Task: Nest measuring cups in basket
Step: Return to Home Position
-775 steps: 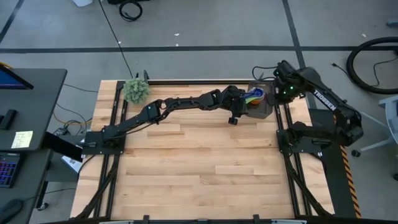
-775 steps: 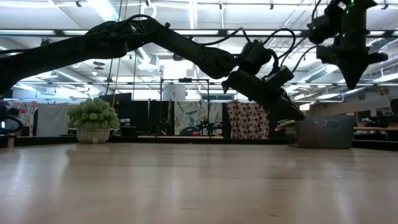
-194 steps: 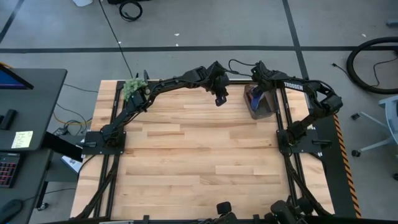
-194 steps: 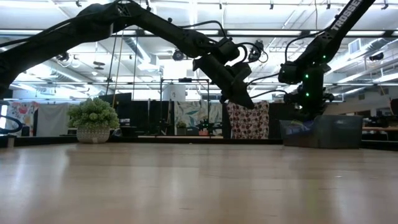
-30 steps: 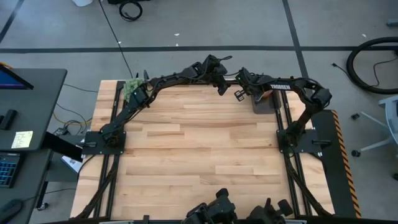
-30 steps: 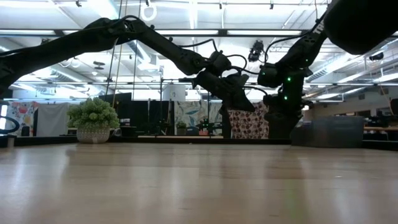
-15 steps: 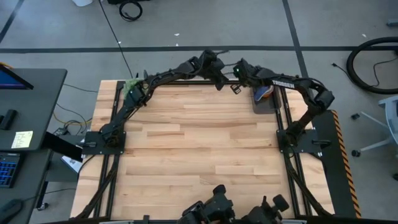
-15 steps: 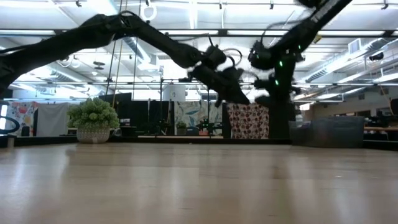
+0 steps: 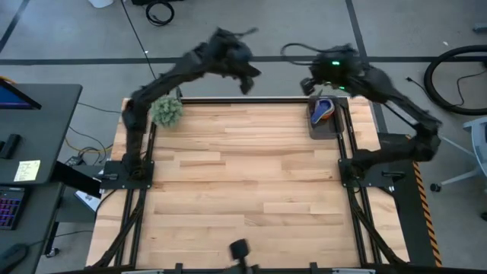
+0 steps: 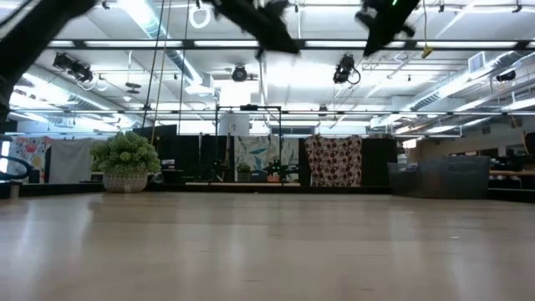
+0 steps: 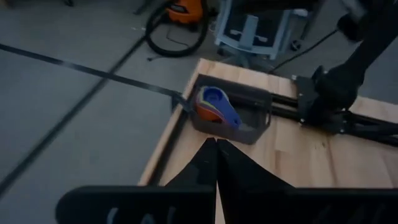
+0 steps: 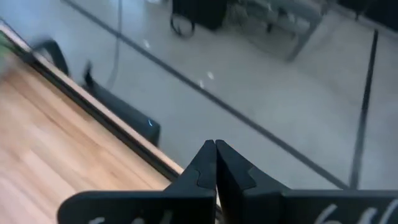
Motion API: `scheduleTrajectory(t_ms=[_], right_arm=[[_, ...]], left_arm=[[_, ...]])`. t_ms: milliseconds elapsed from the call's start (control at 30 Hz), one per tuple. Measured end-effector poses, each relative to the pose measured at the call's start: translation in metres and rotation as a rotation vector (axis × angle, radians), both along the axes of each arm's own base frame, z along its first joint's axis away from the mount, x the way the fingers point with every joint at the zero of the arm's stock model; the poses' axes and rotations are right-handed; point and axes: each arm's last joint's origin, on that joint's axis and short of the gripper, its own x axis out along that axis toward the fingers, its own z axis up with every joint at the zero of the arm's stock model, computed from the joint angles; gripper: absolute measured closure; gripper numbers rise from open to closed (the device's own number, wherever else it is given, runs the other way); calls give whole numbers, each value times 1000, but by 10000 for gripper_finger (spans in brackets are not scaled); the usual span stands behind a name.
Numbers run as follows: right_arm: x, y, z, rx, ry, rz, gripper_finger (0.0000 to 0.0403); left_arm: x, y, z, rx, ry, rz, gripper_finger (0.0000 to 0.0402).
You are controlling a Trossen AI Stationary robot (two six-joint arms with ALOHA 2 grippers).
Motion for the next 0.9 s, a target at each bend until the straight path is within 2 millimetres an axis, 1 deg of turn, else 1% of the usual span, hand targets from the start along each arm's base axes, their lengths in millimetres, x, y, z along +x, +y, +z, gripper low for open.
scheduleTrajectory(t_ms=[67,133,267,367,467,533,633,800,900], right_arm=[[-14,18,17,-31,-51,26,401],[-29,37,27,-39,-90,79,401],[-59,72,37,-9,-168,185,401],[-80,92,40,24,-231,216,401],[-97,105,40,43,-260,250,401],[-108,113,40,47,-270,277,401],[-127,124,38,37,-260,320,401],[-163,142,31,15,-232,345,401],[-184,151,26,3,-251,346,401]], left_arm=[[-23,-15,26,31,5,16,398],[-44,-30,45,53,27,28,398],[-84,-64,74,80,81,35,398],[-117,-87,93,95,90,57,398],[-145,-104,105,61,97,91,398],[-163,-116,111,8,89,114,398],[-190,-132,118,-46,80,142,398],[-232,-161,126,-114,77,154,398],[-258,-180,130,-155,57,141,398]])
